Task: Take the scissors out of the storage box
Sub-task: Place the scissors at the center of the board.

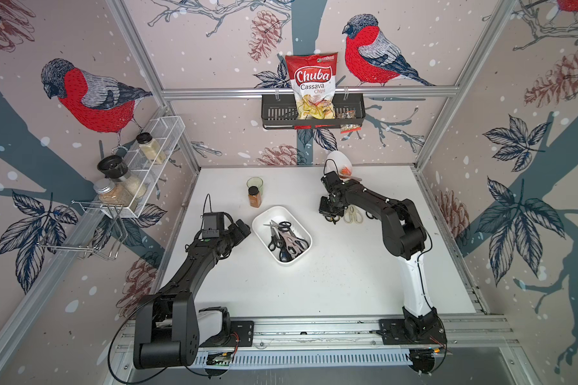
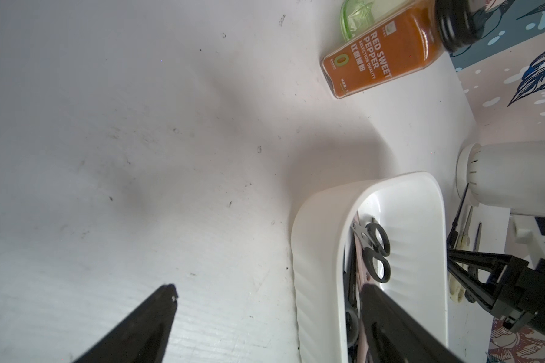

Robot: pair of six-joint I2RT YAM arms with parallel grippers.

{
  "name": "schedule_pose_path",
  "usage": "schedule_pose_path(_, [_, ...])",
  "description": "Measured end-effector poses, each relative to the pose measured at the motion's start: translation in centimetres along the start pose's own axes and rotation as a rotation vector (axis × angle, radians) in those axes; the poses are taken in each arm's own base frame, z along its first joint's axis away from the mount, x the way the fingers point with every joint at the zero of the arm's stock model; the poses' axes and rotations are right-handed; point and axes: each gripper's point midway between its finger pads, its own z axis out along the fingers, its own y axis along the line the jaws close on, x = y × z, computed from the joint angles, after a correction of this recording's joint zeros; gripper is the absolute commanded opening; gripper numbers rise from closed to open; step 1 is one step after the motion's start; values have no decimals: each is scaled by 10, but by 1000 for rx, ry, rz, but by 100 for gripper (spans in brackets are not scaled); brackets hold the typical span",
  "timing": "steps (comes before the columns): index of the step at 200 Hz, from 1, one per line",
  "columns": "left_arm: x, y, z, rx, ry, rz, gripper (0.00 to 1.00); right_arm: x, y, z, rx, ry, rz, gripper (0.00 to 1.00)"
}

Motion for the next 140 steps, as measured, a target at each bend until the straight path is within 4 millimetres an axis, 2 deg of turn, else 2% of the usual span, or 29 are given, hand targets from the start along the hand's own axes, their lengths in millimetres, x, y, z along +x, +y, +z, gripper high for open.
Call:
schedule_pose_path(31, [-1,1,0,-4,-4,-2,95,3,-3,6,10,12,1,2])
schedule_pose_path(100, [-4,0,-3,-5,-23,-12,95,-1,-1,6,4,5,-1,29])
schedule_pose_path(122, [-4,0,-4,-7,-24,-12,95,-1,1,0,2,2,-4,31])
schedule_pose_path(140, [-4,0,-5,-6,-25,-11,95,-6,8,-14,-12,-25,-16,31])
